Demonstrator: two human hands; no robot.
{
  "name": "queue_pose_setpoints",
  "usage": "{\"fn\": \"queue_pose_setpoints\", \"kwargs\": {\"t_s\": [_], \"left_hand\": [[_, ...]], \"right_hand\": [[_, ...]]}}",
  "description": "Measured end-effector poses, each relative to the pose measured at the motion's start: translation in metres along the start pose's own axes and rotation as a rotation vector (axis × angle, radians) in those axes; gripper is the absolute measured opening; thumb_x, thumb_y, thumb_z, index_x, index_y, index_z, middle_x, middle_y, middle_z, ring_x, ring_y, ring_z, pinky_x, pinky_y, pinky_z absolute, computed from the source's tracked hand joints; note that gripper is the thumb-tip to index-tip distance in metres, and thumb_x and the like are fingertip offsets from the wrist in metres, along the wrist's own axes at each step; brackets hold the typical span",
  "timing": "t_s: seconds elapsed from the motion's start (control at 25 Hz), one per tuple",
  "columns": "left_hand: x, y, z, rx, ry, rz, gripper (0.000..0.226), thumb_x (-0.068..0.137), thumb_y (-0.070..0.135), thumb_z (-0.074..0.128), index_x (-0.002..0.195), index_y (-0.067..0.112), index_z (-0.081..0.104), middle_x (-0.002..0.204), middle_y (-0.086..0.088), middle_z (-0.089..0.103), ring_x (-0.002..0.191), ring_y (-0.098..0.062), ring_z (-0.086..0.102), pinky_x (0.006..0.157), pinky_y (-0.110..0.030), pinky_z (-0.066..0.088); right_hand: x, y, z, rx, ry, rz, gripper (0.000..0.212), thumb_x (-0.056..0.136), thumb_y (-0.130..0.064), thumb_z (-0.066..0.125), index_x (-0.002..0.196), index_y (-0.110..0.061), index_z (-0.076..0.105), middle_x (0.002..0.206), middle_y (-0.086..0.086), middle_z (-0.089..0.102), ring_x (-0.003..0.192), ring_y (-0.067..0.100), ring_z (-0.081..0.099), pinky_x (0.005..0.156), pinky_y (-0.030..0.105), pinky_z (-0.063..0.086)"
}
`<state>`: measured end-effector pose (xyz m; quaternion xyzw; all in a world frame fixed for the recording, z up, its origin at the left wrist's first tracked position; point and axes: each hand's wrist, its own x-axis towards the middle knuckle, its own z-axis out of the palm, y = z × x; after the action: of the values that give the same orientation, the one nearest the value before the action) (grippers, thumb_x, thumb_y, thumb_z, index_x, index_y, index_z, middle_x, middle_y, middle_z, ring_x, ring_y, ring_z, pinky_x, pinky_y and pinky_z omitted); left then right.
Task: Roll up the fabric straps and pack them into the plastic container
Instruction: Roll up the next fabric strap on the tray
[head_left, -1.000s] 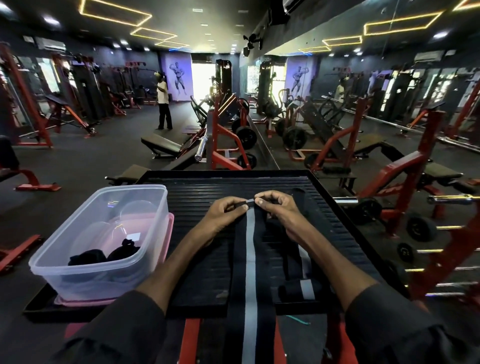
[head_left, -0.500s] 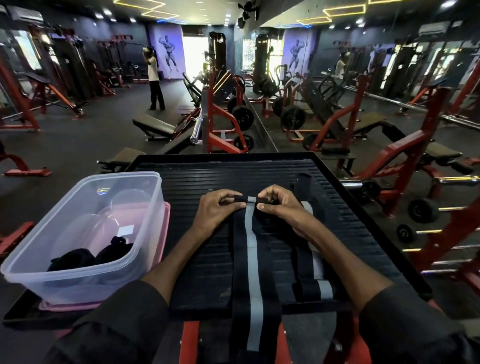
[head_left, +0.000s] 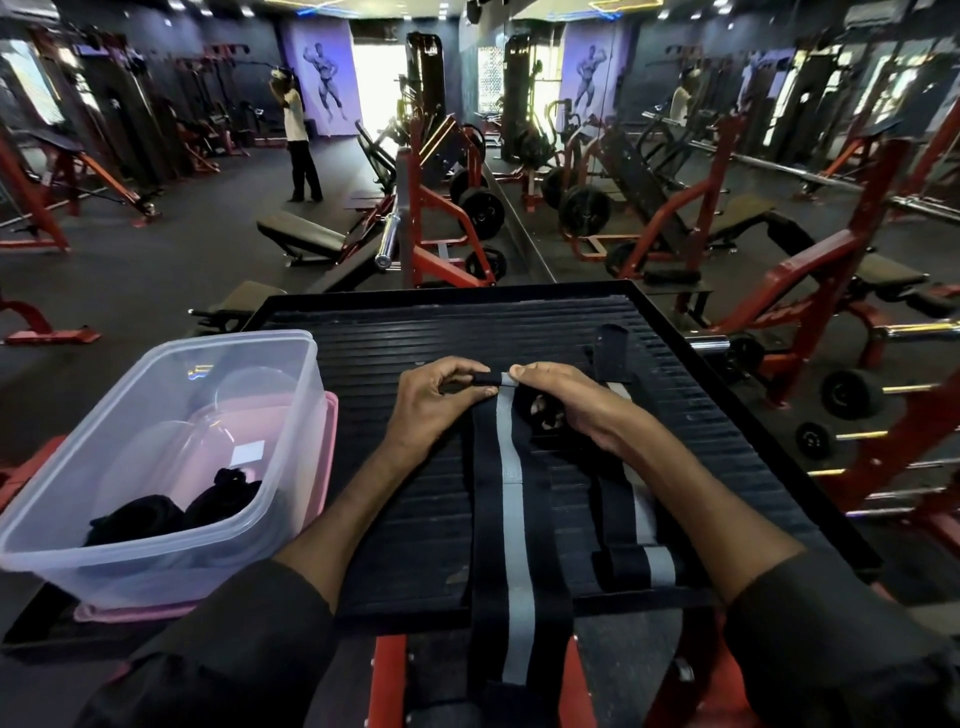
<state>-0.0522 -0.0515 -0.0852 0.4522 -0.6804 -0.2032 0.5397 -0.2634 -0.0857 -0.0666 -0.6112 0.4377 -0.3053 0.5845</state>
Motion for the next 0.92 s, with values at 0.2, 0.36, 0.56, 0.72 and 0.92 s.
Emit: {"fn": "queue_pose_setpoints", "kwargs": {"t_s": [0.2, 0.36, 0.56, 0.72, 0.92], "left_hand": [[-0.002, 0.000, -0.005, -0.028, -0.106, -0.114, 0.023, 0.079, 0.010, 0.083, 0.099, 0.014, 0.073, 0.090, 0.009, 0.074, 0.082, -0.001, 0.070, 0.078, -0.017, 0.055], [-0.002, 0.002, -0.009, -0.102, -0.380, -0.366, 0.027, 0.091, 0.011, 0.071, 0.118, 0.010, 0.066, 0.068, 0.021, 0.067, 0.071, 0.004, 0.067, 0.064, -0.021, 0.058], [-0.004, -0.002, -0.009, -0.148, -0.403, -0.422, 0.025, 0.094, 0.021, 0.069, 0.119, 0.019, 0.067, 0.091, 0.007, 0.071, 0.091, -0.009, 0.071, 0.079, -0.034, 0.062], [-0.007, -0.002, -0.010, -0.106, -0.372, -0.395, 0.027, 0.086, 0.011, 0.077, 0.112, 0.019, 0.070, 0.095, 0.001, 0.073, 0.088, -0.012, 0.071, 0.077, -0.032, 0.061], [-0.010, 0.004, -0.008, 0.005, -0.261, -0.250, 0.032, 0.076, 0.006, 0.085, 0.102, 0.020, 0.073, 0.095, 0.008, 0.071, 0.083, 0.003, 0.065, 0.078, -0.018, 0.056]], "right_hand": [[-0.005, 0.004, 0.001, -0.123, 0.015, -0.158, 0.033, 0.098, -0.039, 0.067, 0.107, -0.009, 0.071, 0.089, -0.001, 0.068, 0.079, 0.009, 0.062, 0.069, 0.024, 0.048], [-0.008, 0.008, -0.001, -0.090, 0.013, -0.247, 0.024, 0.094, -0.016, 0.072, 0.113, 0.000, 0.070, 0.096, 0.004, 0.071, 0.086, 0.010, 0.066, 0.074, 0.018, 0.051], [-0.007, 0.012, 0.000, -0.107, 0.028, -0.304, 0.025, 0.089, -0.003, 0.075, 0.114, 0.002, 0.069, 0.092, -0.001, 0.069, 0.082, 0.002, 0.064, 0.075, 0.016, 0.050], [-0.007, 0.015, 0.000, -0.114, -0.015, -0.315, 0.027, 0.083, 0.006, 0.076, 0.109, -0.002, 0.072, 0.101, 0.004, 0.072, 0.098, 0.015, 0.068, 0.091, 0.032, 0.054], [-0.006, 0.005, -0.003, 0.108, -0.091, -0.039, 0.027, 0.087, -0.001, 0.070, 0.103, -0.021, 0.078, 0.105, 0.001, 0.078, 0.098, 0.016, 0.067, 0.087, 0.035, 0.045]]}}
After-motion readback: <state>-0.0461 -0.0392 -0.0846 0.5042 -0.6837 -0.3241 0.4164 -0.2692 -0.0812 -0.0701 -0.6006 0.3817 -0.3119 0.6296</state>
